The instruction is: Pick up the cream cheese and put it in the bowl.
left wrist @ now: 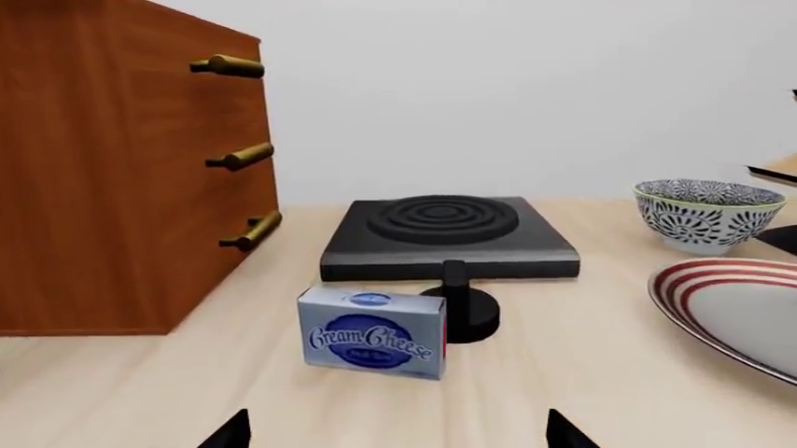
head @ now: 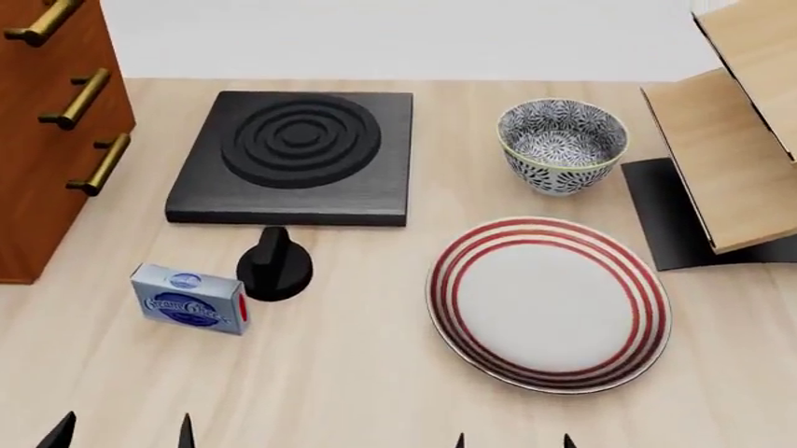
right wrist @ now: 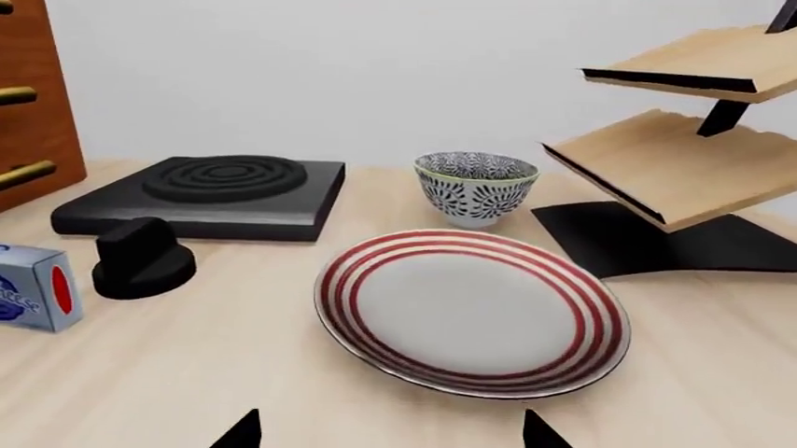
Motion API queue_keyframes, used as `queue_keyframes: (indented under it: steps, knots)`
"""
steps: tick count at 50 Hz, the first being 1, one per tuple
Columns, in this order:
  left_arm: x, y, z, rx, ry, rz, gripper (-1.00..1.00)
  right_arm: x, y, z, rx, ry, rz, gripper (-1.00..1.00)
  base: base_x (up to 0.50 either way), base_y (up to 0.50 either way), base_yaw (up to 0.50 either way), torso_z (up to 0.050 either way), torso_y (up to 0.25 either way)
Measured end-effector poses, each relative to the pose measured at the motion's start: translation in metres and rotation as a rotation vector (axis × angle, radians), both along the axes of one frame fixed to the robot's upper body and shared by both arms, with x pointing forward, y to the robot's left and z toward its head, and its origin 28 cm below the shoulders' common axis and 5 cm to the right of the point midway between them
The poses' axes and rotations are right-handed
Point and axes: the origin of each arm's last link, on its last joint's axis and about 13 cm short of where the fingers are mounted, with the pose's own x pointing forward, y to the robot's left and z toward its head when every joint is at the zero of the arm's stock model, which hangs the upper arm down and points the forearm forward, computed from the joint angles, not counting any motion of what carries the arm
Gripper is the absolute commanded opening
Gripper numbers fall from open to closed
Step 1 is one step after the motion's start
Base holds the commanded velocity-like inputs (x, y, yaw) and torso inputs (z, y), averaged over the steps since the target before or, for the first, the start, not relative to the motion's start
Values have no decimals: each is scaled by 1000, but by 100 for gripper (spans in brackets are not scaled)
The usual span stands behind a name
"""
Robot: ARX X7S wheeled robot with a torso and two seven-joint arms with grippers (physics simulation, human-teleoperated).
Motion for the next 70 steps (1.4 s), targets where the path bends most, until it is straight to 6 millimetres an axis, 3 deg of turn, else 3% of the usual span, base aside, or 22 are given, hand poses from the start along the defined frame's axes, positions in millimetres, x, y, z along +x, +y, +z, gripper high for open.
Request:
queue_keyframes:
  steps: [24, 59, 70]
  knots:
    - [1, 0, -1, 7, 0, 2, 100, 0, 0, -4, -10, -9, 12, 100, 78, 21, 7, 0, 0]
    - [1, -1, 0, 11, -1, 2, 100, 2, -1, -7, -18, -4, 0, 100, 0, 0, 441, 0, 0]
    - [2, -1, -1, 13, 0, 3, 100, 2, -1, -6, 2, 4, 5, 100, 0, 0, 29, 0, 0]
